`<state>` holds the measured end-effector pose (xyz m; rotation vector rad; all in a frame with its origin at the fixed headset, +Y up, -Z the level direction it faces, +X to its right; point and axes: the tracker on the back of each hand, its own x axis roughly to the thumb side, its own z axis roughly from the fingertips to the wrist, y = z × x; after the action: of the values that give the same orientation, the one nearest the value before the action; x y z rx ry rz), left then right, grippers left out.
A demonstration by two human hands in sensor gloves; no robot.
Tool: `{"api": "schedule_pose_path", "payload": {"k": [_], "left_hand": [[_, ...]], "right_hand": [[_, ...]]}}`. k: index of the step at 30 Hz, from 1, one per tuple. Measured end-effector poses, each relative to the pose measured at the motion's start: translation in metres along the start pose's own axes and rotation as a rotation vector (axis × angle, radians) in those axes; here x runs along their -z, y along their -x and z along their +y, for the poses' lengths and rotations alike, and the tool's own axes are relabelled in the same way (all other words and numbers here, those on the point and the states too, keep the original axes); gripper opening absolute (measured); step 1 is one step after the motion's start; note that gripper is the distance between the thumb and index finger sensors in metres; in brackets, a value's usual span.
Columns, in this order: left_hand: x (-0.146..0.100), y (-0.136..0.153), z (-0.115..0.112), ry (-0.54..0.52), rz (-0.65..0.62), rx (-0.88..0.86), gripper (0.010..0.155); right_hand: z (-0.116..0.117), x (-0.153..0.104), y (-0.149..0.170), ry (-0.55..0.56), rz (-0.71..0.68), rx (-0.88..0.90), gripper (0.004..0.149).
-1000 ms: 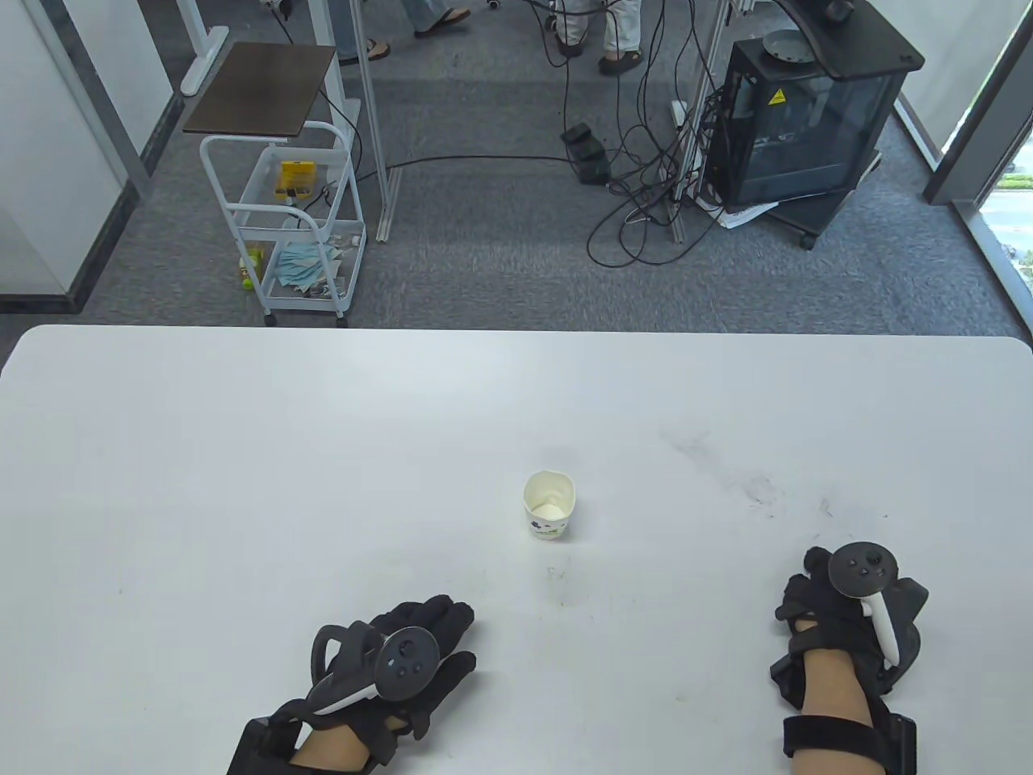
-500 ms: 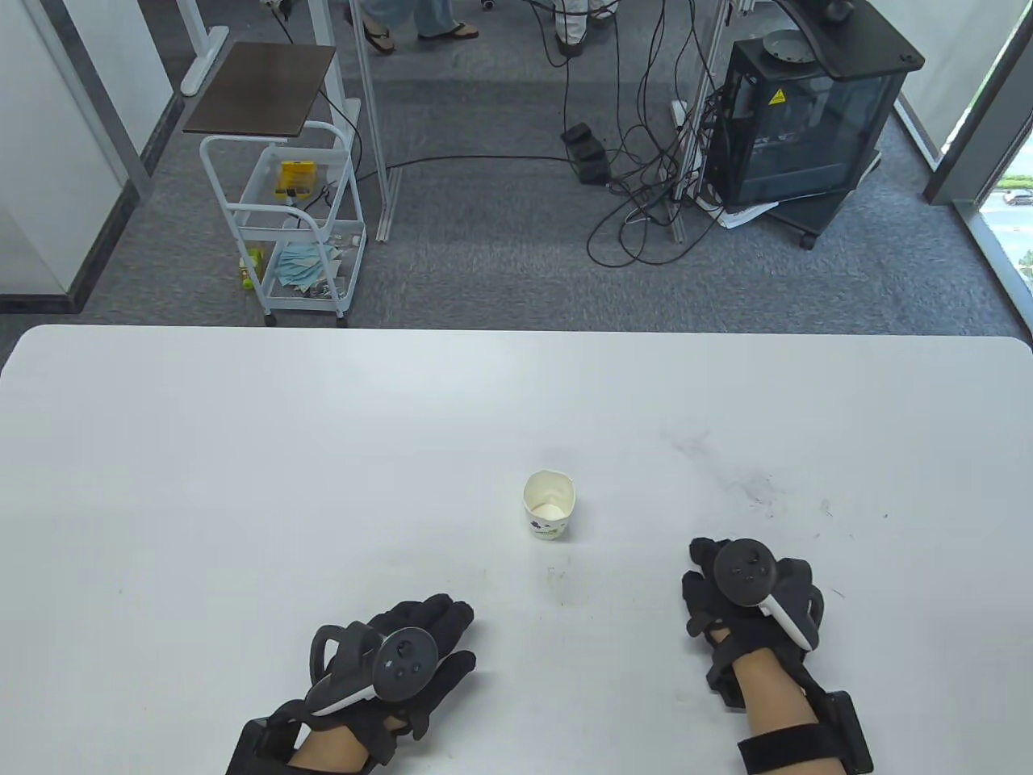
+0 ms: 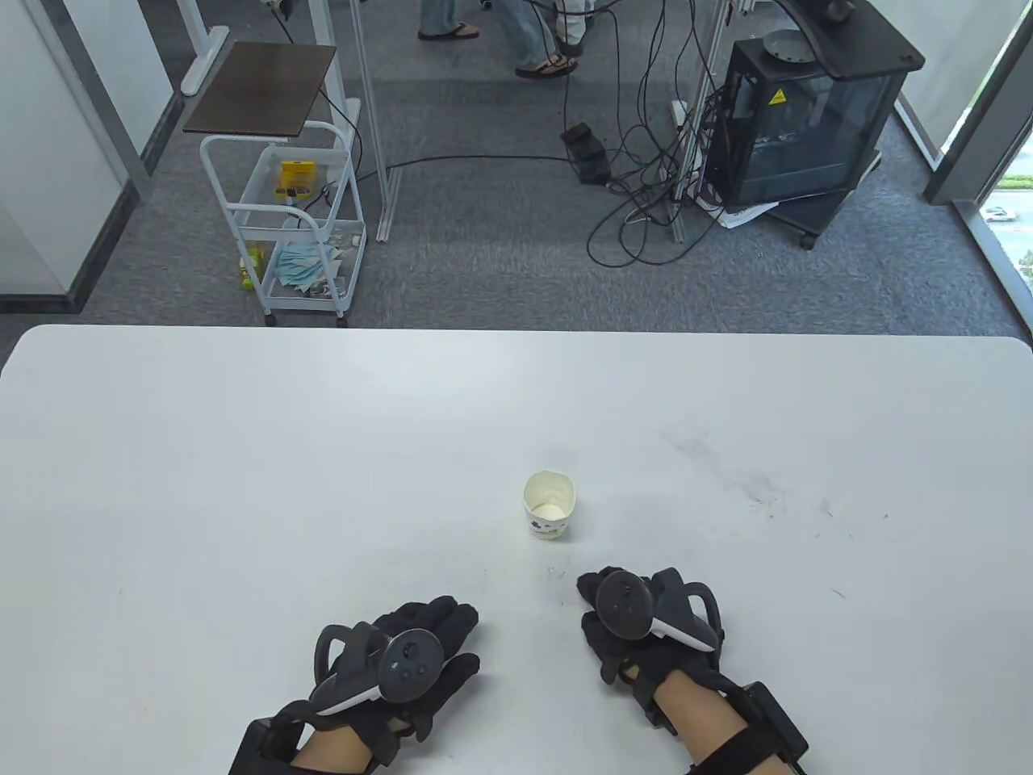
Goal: Flick bottle cap to knock over paper cup
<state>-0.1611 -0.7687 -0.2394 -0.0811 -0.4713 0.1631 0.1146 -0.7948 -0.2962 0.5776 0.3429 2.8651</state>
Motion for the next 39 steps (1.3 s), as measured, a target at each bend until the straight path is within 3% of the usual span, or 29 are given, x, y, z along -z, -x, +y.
{"api": "schedule_pose_path", "payload": {"k": [8, 12, 16, 20, 25, 30, 33, 39], "left_hand": [[0.001, -0.002, 0.0, -0.005, -0.011, -0.005, 0.065], [0.001, -0.002, 0.003, -0.025, -0.015, -0.019, 0.065], [0.0, 0.001, 0.005, -0.037, -0.005, -0.033, 0.064], [0.001, 0.004, 0.003, -0.029, 0.001, -0.039, 0.064], [0.0, 0.004, 0.003, -0.027, 0.001, -0.039, 0.064], [0.0, 0.002, -0.001, -0.015, -0.002, -0.031, 0.064], [0.0, 0.001, -0.003, -0.002, -0.007, -0.027, 0.064], [0.002, 0.005, -0.006, 0.018, 0.015, -0.034, 0.065]], "right_hand": [[0.006, 0.009, -0.022, -0.037, -0.035, -0.047, 0.058], [0.003, 0.003, -0.011, -0.025, -0.043, 0.1, 0.065], [0.003, -0.01, 0.003, 0.111, -0.006, 0.38, 0.066], [-0.004, -0.022, 0.018, 0.218, 0.066, 0.325, 0.064], [0.002, -0.034, 0.02, 0.184, 0.142, 0.364, 0.062], [0.012, -0.035, 0.012, 0.065, 0.157, 0.348, 0.037], [0.018, -0.032, 0.006, -0.026, 0.133, 0.325, 0.033], [0.023, -0.026, 0.001, -0.084, 0.143, 0.312, 0.032]]}}
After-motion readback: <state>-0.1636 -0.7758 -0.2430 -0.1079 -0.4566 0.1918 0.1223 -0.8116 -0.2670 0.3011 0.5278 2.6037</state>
